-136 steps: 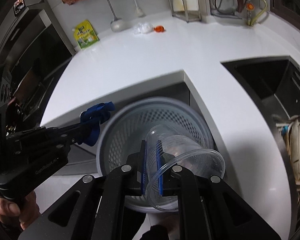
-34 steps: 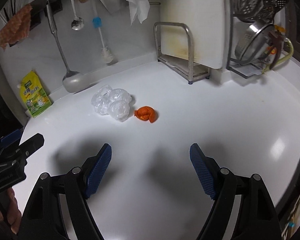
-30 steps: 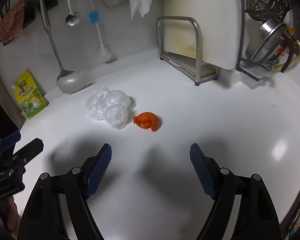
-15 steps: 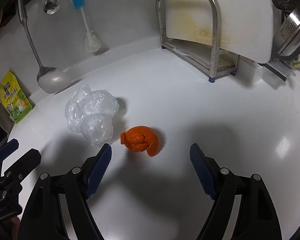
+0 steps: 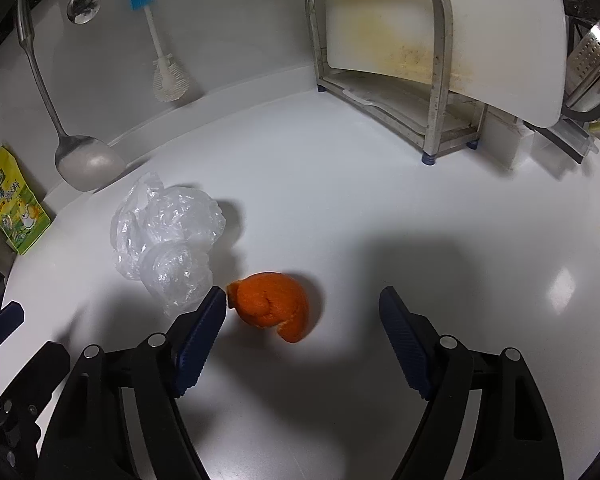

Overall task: Collect trash
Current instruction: 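Close the right gripper on the orange peel, then close the left gripper on the crumpled clear plastic bag while the right holds the peel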

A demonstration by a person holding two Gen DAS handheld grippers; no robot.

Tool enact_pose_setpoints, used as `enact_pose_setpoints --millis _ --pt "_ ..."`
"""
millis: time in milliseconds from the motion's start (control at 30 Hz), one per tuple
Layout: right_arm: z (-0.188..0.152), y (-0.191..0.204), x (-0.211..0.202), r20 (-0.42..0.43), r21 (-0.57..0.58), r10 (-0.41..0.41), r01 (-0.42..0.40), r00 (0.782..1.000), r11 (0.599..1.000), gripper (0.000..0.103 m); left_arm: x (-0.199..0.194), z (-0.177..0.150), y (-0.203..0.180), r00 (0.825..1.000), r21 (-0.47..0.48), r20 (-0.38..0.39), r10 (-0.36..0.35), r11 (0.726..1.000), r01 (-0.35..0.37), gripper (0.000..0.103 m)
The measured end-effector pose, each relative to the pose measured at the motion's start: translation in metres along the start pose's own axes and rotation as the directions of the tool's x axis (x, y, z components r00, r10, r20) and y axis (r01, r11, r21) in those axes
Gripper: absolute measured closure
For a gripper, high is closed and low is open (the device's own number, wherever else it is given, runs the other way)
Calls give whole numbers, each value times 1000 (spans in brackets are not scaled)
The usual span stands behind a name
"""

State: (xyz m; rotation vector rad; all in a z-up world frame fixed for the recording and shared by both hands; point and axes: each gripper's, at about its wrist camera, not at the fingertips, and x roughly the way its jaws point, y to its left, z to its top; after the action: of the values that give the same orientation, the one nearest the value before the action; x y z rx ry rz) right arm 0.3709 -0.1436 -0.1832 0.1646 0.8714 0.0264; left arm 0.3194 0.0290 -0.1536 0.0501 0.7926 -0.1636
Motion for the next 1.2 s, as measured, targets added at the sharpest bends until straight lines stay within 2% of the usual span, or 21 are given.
enact_pose_setpoints --millis 33,100,200,467,633,733,1067,1133,1200 --pt "1 1 1 0 -7 5 -5 1000 1000 41 0 1 -1 1000 2 1 1 1000 -1 7" --pt "2 4 1 -4 -28 24 -24 1000 999 61 1 1 -2 1000 2 0 0 1000 0 6" --pt "2 6 -2 -2 -46 35 -36 999 998 71 4 3 -3 1000 -11 -6 -7 1000 7 6" --pt "-8 -20 -33 43 27 43 -44 998 999 73 18 12 -15 1000 -31 1 -17 999 17 6" --pt "-20 -40 -45 43 49 27 -30 999 998 73 25 23 -26 999 -55 12 -51 997 51 6" --pt "-25 -52 -45 23 87 51 -53 998 995 73 37 30 -37 998 -65 -18 -68 996 67 6" --pt "-30 -60 -61 57 96 51 -57 997 994 73 80 39 -57 993 -46 -118 -13 999 8 6" --pt "-30 -62 -63 62 101 54 -60 997 993 73 84 41 -57 993 -50 -120 -16 999 10 7" --pt "-30 -62 -63 63 103 56 -62 996 993 73 84 42 -59 994 -44 -106 -16 999 12 13"
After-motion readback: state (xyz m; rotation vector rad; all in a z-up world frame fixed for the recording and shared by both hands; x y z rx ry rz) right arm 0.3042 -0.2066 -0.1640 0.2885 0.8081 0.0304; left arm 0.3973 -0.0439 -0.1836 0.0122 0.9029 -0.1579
